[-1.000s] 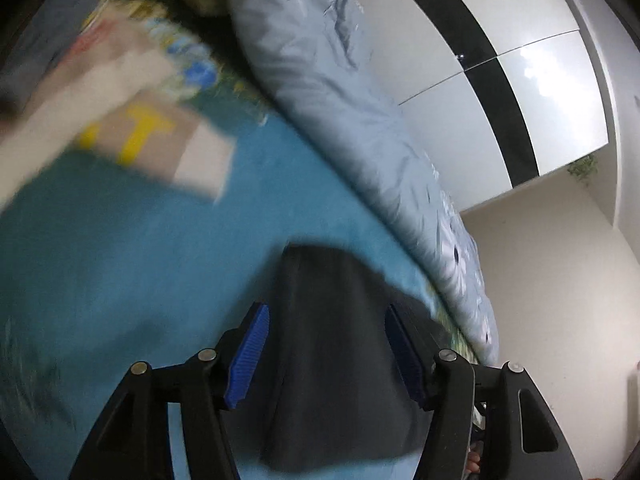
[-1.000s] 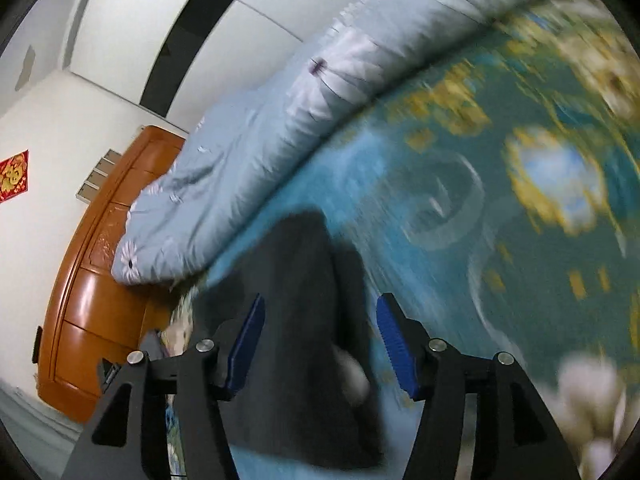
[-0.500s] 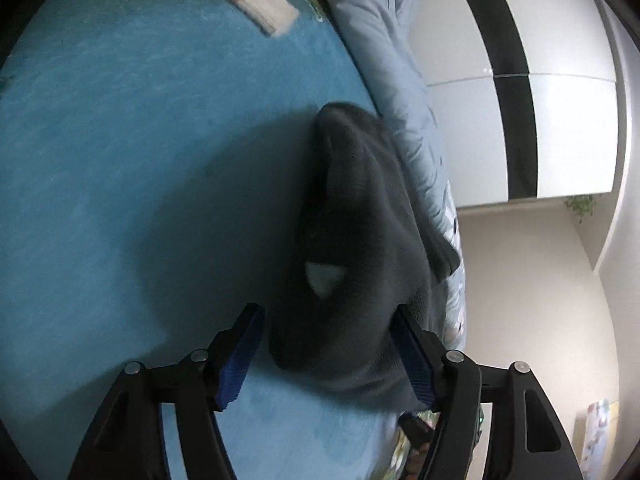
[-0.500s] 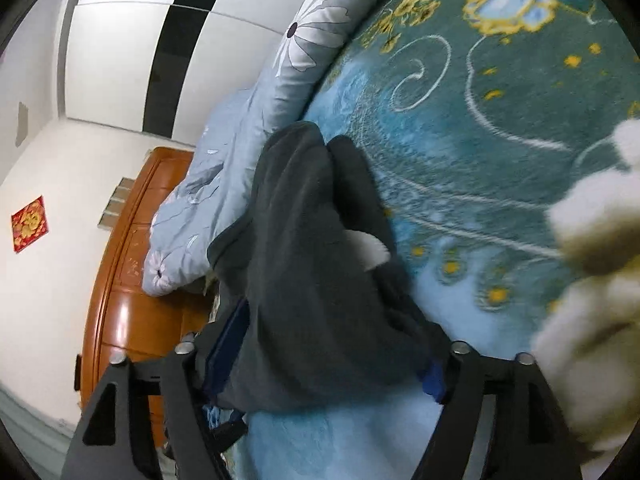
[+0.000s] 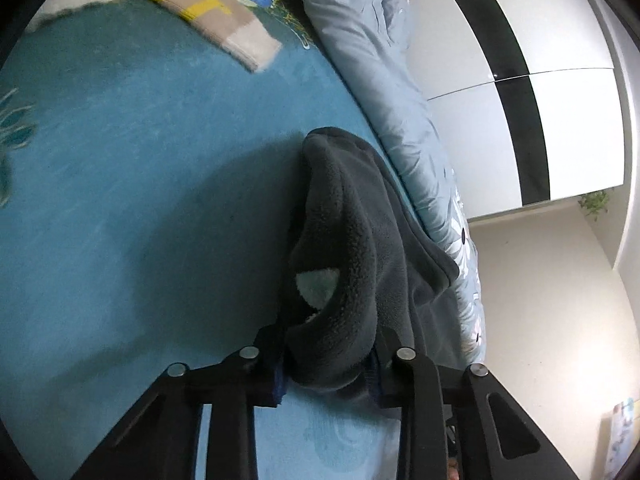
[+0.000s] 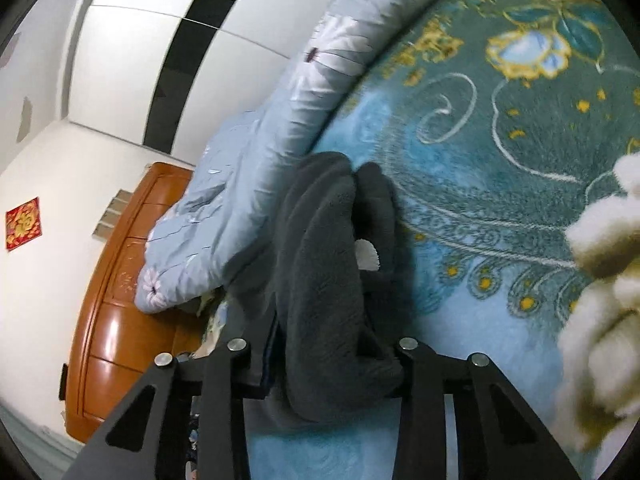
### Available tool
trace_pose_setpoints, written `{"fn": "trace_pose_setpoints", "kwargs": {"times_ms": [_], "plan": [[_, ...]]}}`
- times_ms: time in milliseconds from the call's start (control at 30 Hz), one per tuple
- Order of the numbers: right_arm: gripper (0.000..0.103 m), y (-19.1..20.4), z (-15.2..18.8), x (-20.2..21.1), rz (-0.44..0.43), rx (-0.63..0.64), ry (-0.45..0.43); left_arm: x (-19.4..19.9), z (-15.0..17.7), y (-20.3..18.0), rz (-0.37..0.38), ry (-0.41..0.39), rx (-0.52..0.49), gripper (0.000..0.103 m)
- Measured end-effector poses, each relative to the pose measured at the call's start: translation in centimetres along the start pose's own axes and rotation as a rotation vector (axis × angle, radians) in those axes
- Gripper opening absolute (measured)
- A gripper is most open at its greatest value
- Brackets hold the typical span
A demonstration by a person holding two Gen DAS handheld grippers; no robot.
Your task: Fold clothes
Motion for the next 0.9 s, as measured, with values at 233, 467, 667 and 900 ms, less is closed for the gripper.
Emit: {"fn": "trace_pose_setpoints", "kwargs": {"times_ms": [233, 467, 667, 900], "plan": [[0.036, 0.9, 5.3, 6.3, -0.023, 0.063, 0.062, 5.8, 5.3, 1.5, 0.020, 0.019, -0.065, 0.030], [0.036, -2.3, 11.7, 11.5, -0.043, 0.030, 0.092, 9.6, 10.8, 4.4, 0.017, 0.019, -0.168, 0.030], [0.037, -4.2, 12.6, 10.8, -0.003, -0.024, 0.116, 9.3, 11.4, 5.8, 0.025, 0.007, -0.132, 0.030], [0.046, -4.0, 13.0, 11.2, 0.072, 0.027, 0.117, 10.5, 12.7, 6.6, 0.007, 0.004, -0.138, 0.042]]}}
Point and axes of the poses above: each gripper's, at about its wrist camera, not at the fingertips, and x roughly against the way its jaws point, y to its left, z to its underside, the point moved 5 cm from there along -x, roughly the way its jaws point, and after that the axes turned 3 degrees about y, right-handed, at the moved point
